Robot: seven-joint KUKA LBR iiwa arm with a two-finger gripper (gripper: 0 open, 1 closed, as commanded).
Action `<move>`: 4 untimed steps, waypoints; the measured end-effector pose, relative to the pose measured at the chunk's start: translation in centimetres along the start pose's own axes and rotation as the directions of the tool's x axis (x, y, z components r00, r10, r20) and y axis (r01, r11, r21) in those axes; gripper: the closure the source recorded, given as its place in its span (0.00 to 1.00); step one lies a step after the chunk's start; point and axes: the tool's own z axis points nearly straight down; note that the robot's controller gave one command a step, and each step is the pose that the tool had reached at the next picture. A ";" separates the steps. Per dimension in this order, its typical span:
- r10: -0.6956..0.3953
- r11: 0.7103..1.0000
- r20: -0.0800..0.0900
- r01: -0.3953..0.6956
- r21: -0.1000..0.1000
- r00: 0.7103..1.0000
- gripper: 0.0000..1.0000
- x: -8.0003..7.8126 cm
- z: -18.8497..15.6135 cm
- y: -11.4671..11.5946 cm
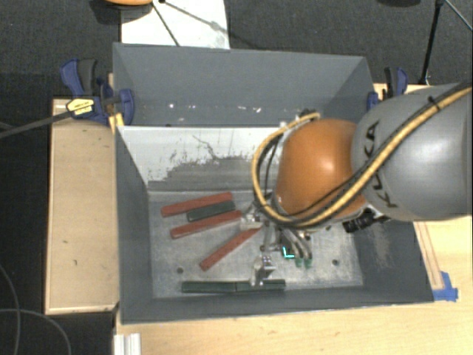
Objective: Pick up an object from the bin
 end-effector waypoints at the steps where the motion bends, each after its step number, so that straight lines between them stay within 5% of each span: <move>1: 0.004 1.000 0.008 -0.004 -0.001 1.000 0.00 -0.2 -0.3 0.0; 3: -0.139 0.990 0.018 0.139 0.001 0.990 0.00 -2.9 3.4 -0.2; 4: -0.257 0.966 -0.006 0.257 -0.004 0.966 0.00 -1.6 3.9 1.1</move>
Offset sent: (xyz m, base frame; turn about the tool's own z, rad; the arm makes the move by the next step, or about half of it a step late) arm 0.0554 -0.0088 -0.0808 -0.2772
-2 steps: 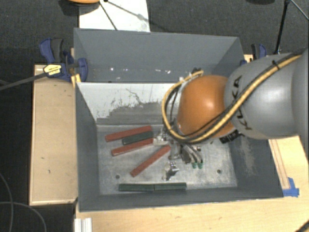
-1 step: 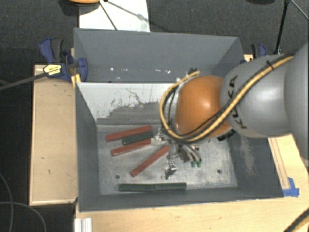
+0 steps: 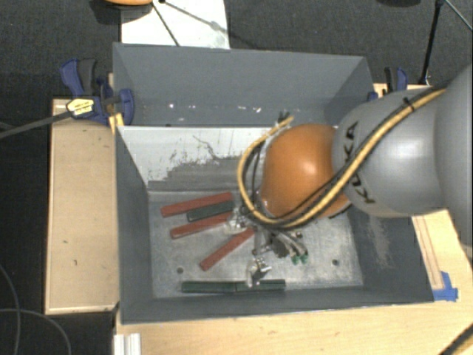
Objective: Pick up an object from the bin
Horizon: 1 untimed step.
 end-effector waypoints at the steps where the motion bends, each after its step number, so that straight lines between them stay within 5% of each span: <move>1: -0.003 1.000 0.028 0.002 0.007 1.000 0.00 -3.2 -0.9 -3.1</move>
Offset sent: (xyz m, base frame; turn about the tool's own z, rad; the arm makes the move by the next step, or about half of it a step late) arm 0.0315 -0.0106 -0.0576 -0.1853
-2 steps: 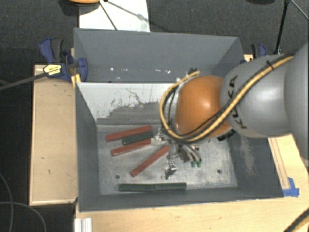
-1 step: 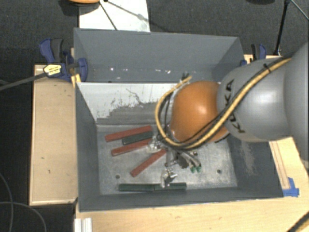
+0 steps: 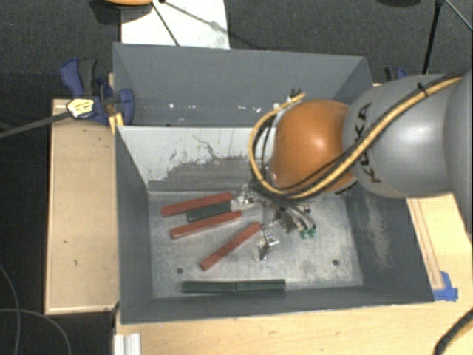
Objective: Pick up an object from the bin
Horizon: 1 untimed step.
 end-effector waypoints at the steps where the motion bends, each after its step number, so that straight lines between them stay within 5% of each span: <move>1: -0.179 0.984 -0.004 0.179 -0.004 0.984 1.00 0.2 6.1 1.3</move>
Offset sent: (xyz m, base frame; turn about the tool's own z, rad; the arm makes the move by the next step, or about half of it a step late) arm 0.0000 0.0000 0.0000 0.0000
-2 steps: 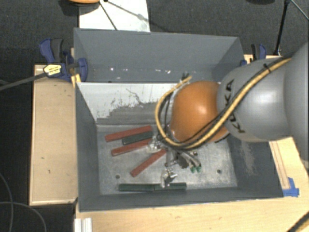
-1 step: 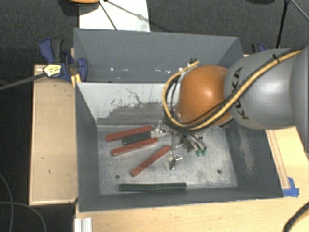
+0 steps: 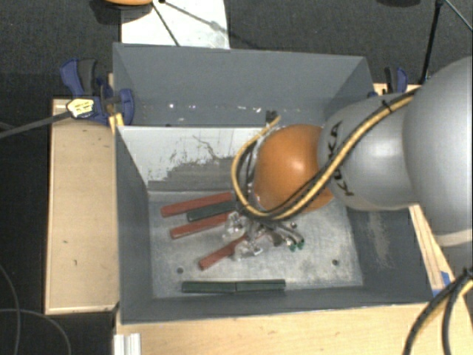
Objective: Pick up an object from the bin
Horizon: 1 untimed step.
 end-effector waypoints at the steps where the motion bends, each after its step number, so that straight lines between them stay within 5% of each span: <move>1: 0.002 1.000 0.000 -0.002 0.000 1.000 1.00 0.0 0.0 0.0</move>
Offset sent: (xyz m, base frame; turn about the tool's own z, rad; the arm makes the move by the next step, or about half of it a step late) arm 0.0324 -0.0045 0.1669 -0.0035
